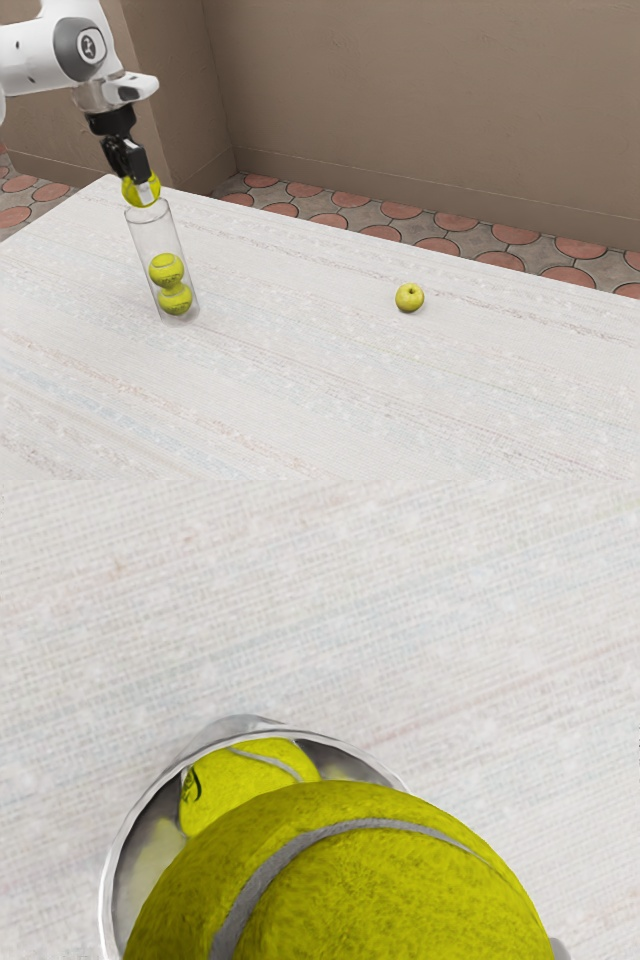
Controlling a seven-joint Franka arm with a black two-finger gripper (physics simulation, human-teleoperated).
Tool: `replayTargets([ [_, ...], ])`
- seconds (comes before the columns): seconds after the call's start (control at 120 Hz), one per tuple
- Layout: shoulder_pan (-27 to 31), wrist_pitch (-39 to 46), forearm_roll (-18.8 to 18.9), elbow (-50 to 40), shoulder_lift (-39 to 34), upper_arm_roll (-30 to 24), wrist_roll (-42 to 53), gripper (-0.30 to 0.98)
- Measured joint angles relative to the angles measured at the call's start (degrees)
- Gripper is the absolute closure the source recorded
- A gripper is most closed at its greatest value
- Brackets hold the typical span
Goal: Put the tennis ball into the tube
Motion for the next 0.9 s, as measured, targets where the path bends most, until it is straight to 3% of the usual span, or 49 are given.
replayTargets([
  [0.383,0.7,-1.1,-0.3,1.2,2.2,0.1,-12.4,0.56],
  [0.558,0.6,-1.5,-0.7,1.1,2.2,0.2,-16.1,0.29],
  [0.8,0.3,-2.1,-0.7,1.2,1.3,0.3,-19.8,0.11],
  [0.9,-0.8,-5.7,1.6,3.4,-4.1,-1.9,-21.7,0.08],
])
